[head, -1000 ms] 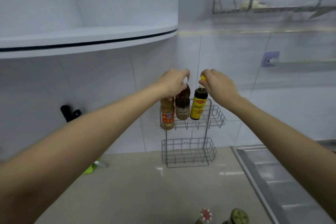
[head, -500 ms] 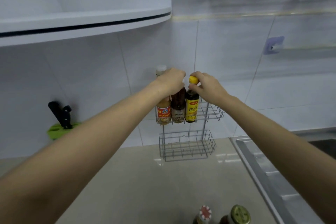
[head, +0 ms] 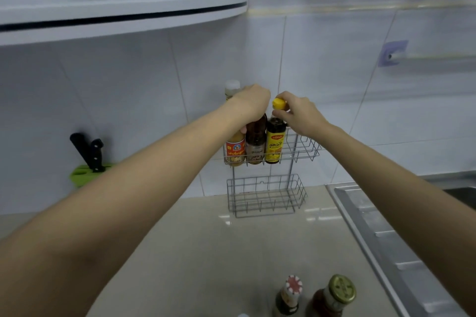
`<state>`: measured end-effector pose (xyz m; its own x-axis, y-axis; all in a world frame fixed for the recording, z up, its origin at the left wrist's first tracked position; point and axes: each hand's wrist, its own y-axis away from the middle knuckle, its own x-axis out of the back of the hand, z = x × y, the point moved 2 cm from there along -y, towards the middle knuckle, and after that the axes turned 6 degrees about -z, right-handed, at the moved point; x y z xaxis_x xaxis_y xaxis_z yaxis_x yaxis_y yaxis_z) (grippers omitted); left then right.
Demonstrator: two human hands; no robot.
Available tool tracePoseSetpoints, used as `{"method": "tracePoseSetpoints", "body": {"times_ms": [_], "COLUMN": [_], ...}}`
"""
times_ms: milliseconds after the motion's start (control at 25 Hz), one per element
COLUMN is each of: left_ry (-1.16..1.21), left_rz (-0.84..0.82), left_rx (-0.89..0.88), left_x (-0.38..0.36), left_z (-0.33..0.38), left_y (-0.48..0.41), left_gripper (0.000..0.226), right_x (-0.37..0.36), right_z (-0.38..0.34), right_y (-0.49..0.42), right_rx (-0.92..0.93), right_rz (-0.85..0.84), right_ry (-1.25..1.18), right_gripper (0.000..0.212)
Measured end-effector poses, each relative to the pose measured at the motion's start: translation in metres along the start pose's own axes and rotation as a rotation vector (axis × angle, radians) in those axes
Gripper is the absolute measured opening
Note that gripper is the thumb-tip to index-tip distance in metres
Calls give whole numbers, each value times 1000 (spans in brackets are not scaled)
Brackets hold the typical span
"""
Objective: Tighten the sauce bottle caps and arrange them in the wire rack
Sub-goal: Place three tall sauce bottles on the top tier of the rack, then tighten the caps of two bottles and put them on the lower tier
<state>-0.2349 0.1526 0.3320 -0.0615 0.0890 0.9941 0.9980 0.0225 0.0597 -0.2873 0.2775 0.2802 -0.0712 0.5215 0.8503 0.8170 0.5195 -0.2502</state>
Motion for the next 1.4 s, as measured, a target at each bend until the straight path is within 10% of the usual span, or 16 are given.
{"method": "tracePoseSetpoints", "body": {"times_ms": [960,1400], "left_ry": [81,284], "left_rz": [183,112], "left_rx": [-167,-428], "left_x": [-16,-96], "left_z": [-4,38], "left_y": [49,100], "left_gripper": [34,20], "right_x": [-13,-26], "right_z": [-9,4], "right_y": [59,189], "right_rx": [-116,-176], "right_rz": [-21,-43], "right_ry": [73,12], "right_gripper": [47,17]}}
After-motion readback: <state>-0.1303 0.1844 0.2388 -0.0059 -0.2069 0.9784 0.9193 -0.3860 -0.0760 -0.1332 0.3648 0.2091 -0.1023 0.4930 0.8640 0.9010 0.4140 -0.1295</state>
